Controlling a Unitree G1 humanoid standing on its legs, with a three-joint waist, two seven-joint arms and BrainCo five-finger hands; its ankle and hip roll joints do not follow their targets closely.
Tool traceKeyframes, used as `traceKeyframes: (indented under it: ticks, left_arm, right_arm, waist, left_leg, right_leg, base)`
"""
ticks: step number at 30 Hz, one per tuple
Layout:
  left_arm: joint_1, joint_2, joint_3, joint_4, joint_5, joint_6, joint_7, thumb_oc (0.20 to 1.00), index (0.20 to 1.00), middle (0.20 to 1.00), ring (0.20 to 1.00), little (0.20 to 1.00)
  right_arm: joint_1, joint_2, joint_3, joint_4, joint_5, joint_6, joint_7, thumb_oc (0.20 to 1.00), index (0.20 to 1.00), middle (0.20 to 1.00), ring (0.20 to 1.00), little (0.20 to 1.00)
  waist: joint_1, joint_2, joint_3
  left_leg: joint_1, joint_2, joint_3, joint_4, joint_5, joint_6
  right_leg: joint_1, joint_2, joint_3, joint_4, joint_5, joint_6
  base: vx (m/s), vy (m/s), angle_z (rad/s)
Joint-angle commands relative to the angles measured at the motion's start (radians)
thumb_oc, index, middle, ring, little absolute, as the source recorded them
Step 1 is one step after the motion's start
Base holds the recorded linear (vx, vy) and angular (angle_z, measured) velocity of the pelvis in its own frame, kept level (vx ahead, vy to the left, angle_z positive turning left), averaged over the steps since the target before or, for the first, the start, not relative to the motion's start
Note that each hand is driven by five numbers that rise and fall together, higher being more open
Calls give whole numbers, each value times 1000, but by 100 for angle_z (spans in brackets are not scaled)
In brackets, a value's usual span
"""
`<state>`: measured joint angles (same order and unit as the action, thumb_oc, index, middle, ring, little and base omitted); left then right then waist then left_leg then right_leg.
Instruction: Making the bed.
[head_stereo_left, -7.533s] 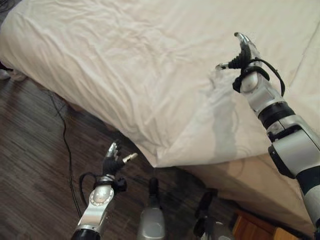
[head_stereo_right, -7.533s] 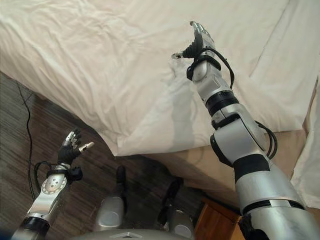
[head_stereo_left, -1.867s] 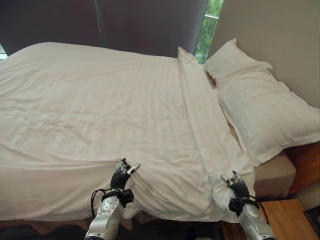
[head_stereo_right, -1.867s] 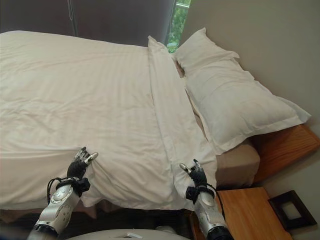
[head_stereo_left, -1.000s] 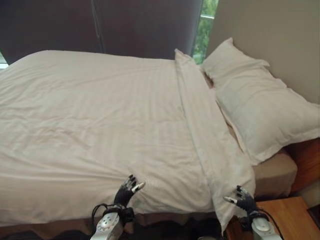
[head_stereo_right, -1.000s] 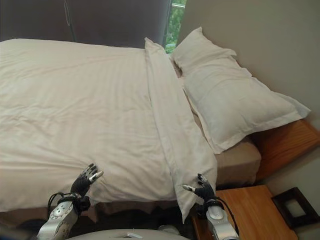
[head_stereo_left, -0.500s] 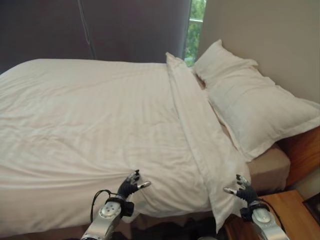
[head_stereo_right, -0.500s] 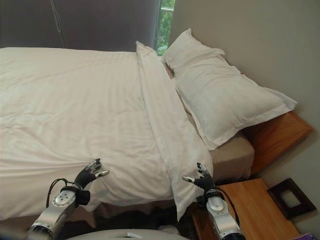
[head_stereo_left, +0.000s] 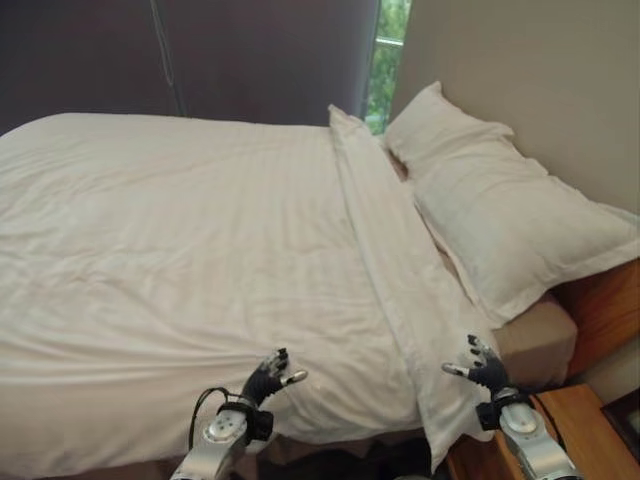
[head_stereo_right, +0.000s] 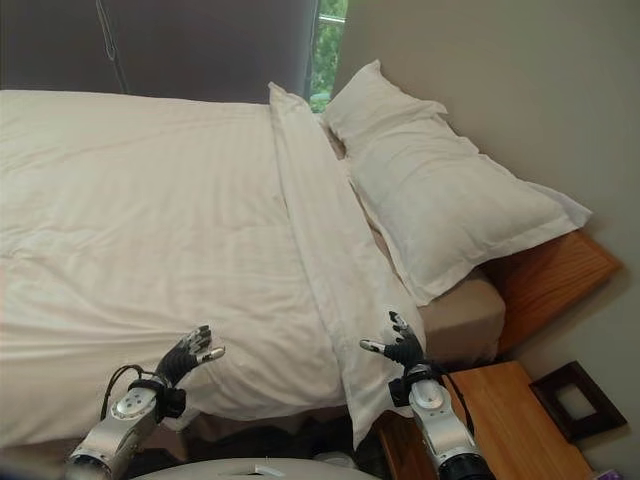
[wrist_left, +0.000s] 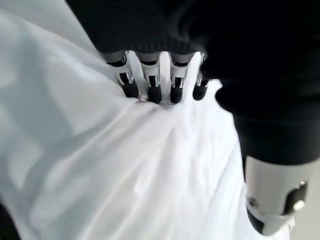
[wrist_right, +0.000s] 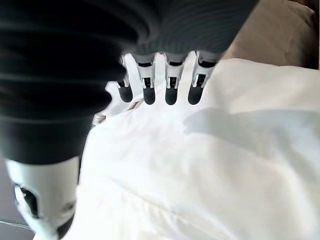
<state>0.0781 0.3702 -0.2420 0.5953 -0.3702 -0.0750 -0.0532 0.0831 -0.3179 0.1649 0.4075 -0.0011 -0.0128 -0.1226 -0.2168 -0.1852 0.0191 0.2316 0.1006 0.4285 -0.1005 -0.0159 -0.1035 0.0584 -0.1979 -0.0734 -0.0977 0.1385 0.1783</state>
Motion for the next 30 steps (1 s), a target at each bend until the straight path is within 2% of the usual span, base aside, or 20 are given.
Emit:
traceKeyframes:
  ticks: [1,3,5,7,10,11,13,15,16,18,22,26,30]
  left_arm:
    - [14,-92,-10,196,94,54,-25,1000,1000,1000,1000,1000]
    - [21,-123,51,406,170,74,-14,1000,1000,1000,1000,1000]
    - [14,-134,81,468,155,82,-9,1000,1000,1000,1000,1000]
    - [-1,-157,51,469,172,71,-31,1000,1000,1000,1000,1000]
    - [-20,-157,-88,270,155,47,-105,1000,1000,1000,1000,1000]
    - [-20,-156,-88,268,154,48,-105,1000,1000,1000,1000,1000]
    - [-35,-130,-134,140,99,38,-114,1000,1000,1000,1000,1000]
    - [-122,-73,-196,-81,47,4,-101,1000,1000,1000,1000,1000]
    - [-181,-48,-181,-183,20,-20,-59,1000,1000,1000,1000,1000]
    - [-208,-36,-149,-252,-15,-31,-19,1000,1000,1000,1000,1000]
    - [-217,-23,-126,-290,-14,-37,-4,1000,1000,1000,1000,1000]
    - [-207,-7,-108,-297,76,-49,27,1000,1000,1000,1000,1000]
    - [-172,-8,-84,-306,79,-52,36,1000,1000,1000,1000,1000]
  right_arm:
    - [-100,-72,-33,-68,-30,-38,-17,1000,1000,1000,1000,1000]
    - [-96,-84,-45,-72,-25,-37,-18,1000,1000,1000,1000,1000]
    - [-95,-88,-47,-76,-23,-38,-17,1000,1000,1000,1000,1000]
    - [-92,-93,-49,-91,-23,-34,-15,1000,1000,1000,1000,1000]
    - [-90,-87,-41,-109,-20,-30,-3,1000,1000,1000,1000,1000]
    - [-89,-86,-42,-110,-20,-30,-3,1000,1000,1000,1000,1000]
    - [-97,-78,-34,-103,-15,-33,-2,1000,1000,1000,1000,1000]
    - [-116,-64,-16,-86,-11,-40,-5,1000,1000,1000,1000,1000]
    - [-124,-59,-10,-74,-15,-46,-13,1000,1000,1000,1000,1000]
    - [-126,-59,-12,-73,-12,-52,-21,1000,1000,1000,1000,1000]
    - [-124,-55,-7,-65,-13,-54,-20,1000,1000,1000,1000,1000]
    - [-116,-56,-10,-60,-20,-58,-22,1000,1000,1000,1000,1000]
    - [-109,-54,-20,-57,-21,-60,-30,1000,1000,1000,1000,1000]
  waist:
    - [-12,35,63]
    - [-5,35,67]
    - [-4,35,67]
    - [-5,35,70]
    - [-20,42,74]
    - [-19,40,72]
    - [-23,42,70]
    - [-30,43,63]
    - [-29,41,61]
    - [-25,40,60]
    - [-17,37,59]
    - [-5,33,61]
    - [7,28,65]
  left_leg:
    - [1,16,-69,13,3,32]
    - [-1,15,-71,13,4,31]
    - [-2,14,-73,13,4,31]
    - [-4,13,-74,14,5,30]
    - [-2,16,-73,15,1,29]
    - [-5,15,-72,14,6,29]
    - [-7,14,-72,13,6,30]
    - [-6,14,-73,13,3,29]
    - [-6,15,-75,13,2,29]
    - [-6,16,-79,13,2,29]
    - [-4,18,-82,13,1,29]
    - [-1,21,-83,13,3,28]
    - [0,23,-84,13,5,27]
  right_leg:
    - [-37,2,-44,78,-10,23]
    - [-35,3,-44,79,-12,22]
    - [-35,3,-45,79,-13,21]
    - [-37,3,-45,81,-13,21]
    - [-34,2,-45,85,-17,23]
    - [-38,1,-44,84,-13,21]
    - [-39,1,-45,82,-12,22]
    - [-36,-2,-47,76,-11,22]
    - [-33,-3,-52,73,-12,23]
    - [-31,-2,-53,73,-13,23]
    - [-25,-2,-55,69,-13,23]
    - [-18,-1,-58,69,-14,23]
    - [-16,1,-59,69,-15,22]
  base:
    - [0,0,0]
    - [0,0,0]
    - [5,-4,2]
    - [0,0,0]
    - [4,2,1]
    - [14,2,4]
    - [0,0,0]
    - [38,-31,2]
    - [39,-27,5]
    - [23,-24,8]
    - [25,-25,7]
    - [10,-9,-4]
    - [0,0,0]
